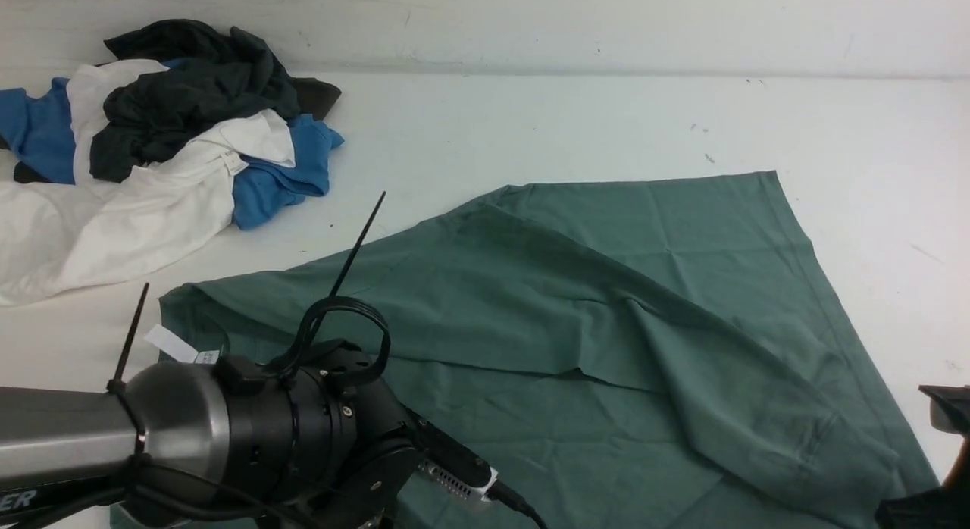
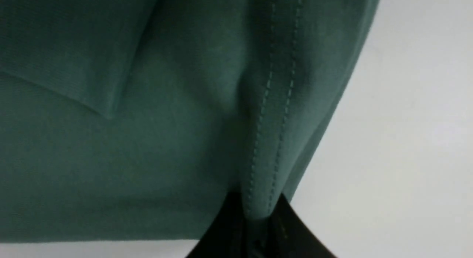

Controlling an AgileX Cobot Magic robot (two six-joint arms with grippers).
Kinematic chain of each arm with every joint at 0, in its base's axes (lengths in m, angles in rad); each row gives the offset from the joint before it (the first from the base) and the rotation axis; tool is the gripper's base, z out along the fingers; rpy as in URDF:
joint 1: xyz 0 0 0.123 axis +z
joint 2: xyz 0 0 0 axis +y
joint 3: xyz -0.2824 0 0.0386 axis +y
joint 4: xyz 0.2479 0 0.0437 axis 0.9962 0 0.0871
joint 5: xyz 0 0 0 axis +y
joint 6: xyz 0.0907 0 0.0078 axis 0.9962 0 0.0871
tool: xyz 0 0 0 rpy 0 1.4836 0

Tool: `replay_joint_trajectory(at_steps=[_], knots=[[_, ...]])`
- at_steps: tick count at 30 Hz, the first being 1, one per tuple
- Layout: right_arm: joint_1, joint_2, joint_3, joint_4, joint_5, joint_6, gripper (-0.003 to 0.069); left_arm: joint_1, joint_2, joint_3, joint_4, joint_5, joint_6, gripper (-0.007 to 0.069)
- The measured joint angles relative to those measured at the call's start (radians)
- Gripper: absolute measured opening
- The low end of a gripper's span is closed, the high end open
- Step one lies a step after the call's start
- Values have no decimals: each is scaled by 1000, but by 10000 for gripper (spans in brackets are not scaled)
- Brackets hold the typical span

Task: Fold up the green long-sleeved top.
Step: Use both arms simultaneously to clamp the lower edge of the clothing fabric, then use both arms to drag the lower edge of the fabric forward and fold it over the upper edge

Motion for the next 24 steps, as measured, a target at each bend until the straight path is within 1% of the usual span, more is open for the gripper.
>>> replay_joint_trajectory(at_steps=[6,9,13,18,21,24], knots=[[0,-184,11,-20,64,13,38,0,-148,8,-75,76,1,13],[0,-287,45,-21,97,23,38,0,-257,9,-81,144,1,13],[0,-378,50,-14,117,29,37,17,-367,8,-84,186,1,13],[0,-421,-36,-1,129,46,37,109,-425,8,-133,179,7,13],[0,-412,-120,6,134,50,37,196,-426,8,-175,140,55,13],[0,-363,-216,12,139,55,37,299,-415,-25,-240,107,139,13]])
